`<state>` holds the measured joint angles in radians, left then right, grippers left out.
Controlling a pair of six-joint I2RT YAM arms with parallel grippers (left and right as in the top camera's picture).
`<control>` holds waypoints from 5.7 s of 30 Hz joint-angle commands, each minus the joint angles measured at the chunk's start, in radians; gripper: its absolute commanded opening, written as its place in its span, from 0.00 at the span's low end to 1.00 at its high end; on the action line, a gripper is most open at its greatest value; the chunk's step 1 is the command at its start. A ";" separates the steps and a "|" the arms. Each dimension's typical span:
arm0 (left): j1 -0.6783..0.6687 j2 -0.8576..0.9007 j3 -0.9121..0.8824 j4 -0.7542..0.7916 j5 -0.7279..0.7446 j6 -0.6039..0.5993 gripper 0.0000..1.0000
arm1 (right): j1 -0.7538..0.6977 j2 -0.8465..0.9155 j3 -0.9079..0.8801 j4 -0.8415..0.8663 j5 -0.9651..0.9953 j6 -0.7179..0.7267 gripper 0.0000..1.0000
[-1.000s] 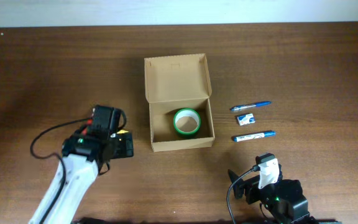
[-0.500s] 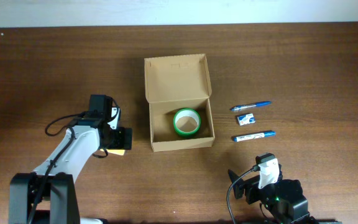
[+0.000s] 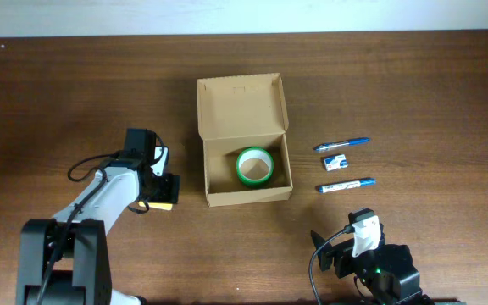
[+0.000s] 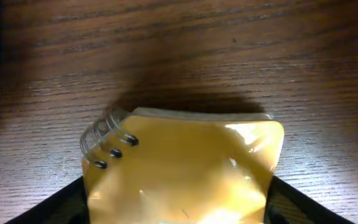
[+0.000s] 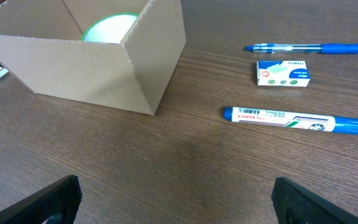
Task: Pack container
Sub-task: 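Lower the yellow notepad into the box beside the tape, release, then withdraw the left gripper and grasp the orange utility knife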
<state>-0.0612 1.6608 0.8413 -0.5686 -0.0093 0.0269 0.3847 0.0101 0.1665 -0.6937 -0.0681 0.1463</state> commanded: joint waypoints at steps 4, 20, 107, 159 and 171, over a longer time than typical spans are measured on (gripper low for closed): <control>0.003 0.027 -0.006 0.001 -0.013 0.011 0.61 | -0.006 -0.007 -0.006 0.002 0.001 -0.008 0.99; -0.233 -0.072 0.563 -0.361 -0.085 -0.128 0.50 | -0.005 -0.007 -0.006 0.002 0.001 -0.008 0.99; -0.605 0.239 0.573 -0.343 -0.218 -0.571 0.02 | -0.006 -0.007 -0.006 0.002 0.001 -0.008 0.99; -0.591 0.258 0.464 -0.014 0.021 -0.527 0.02 | -0.006 -0.008 -0.006 0.002 0.001 -0.008 0.99; -0.593 0.314 0.463 0.075 0.110 -0.533 0.02 | -0.006 -0.007 -0.006 0.002 0.001 -0.008 0.99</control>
<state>-0.6590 1.9728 1.3098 -0.5121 0.0559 -0.5129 0.3847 0.0101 0.1665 -0.6941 -0.0681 0.1459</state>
